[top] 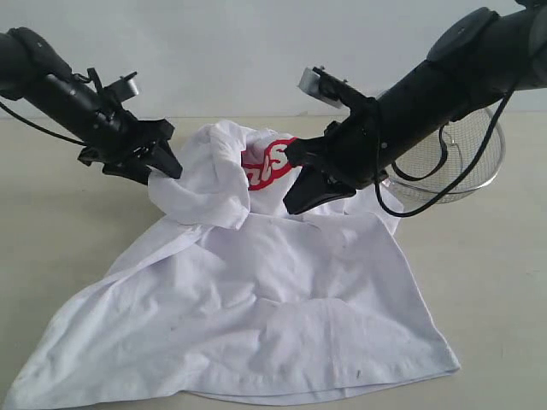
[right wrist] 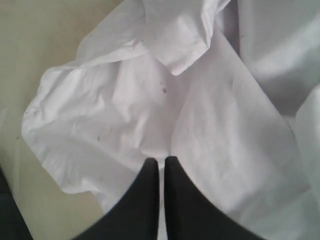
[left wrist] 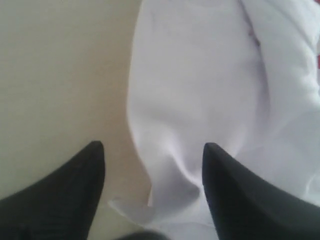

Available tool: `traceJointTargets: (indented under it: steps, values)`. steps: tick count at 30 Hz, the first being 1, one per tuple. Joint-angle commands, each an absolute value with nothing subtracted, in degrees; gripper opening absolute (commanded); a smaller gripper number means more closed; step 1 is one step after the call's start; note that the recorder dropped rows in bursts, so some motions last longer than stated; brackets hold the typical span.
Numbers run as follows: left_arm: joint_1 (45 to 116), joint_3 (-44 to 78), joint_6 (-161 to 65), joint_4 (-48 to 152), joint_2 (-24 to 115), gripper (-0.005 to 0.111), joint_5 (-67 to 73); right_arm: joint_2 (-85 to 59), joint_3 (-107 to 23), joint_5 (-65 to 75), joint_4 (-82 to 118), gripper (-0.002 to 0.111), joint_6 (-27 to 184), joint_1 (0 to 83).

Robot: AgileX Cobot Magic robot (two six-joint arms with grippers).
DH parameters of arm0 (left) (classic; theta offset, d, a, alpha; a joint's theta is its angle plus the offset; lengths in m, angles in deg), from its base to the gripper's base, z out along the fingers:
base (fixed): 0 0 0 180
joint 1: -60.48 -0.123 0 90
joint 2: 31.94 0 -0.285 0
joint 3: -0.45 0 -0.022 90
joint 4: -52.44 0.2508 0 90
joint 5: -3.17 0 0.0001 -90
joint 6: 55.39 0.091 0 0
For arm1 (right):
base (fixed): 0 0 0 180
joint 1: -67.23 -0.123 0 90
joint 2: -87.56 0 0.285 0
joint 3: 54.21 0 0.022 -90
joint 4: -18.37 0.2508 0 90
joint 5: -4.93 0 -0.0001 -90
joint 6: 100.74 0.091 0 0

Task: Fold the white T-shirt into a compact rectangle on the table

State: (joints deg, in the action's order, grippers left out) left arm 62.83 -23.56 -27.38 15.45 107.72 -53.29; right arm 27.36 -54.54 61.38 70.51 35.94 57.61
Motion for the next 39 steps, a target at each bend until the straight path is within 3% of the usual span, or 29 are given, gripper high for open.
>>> traceJointTargets:
  steps: [1, 11, 18, 20, 39]
  values:
    - [62.34, -23.64, -29.70, 16.99, 106.72, 0.054, -55.00, 27.23, -54.96, 61.97, 70.34, 0.000, 35.46, 58.06]
    - [65.18, -23.64, -27.49, 13.30, 107.60, 0.051, -56.43, 27.23, -54.96, 61.16, 70.34, 0.000, 35.46, 58.06]
    - [65.07, -23.64, -27.49, 13.82, 107.60, 0.013, -56.43, 27.23, -54.96, 61.29, 70.34, 0.000, 35.46, 58.06]
    - [65.07, -23.64, -27.49, 13.84, 107.38, 0.008, -56.43, 27.23, -54.96, 61.29, 70.34, 0.000, 35.46, 58.06]
    - [61.64, -23.64, -31.07, 22.50, 100.24, 0.005, -47.79, 27.23, -54.96, 61.29, 70.34, 0.000, 35.35, 58.06]
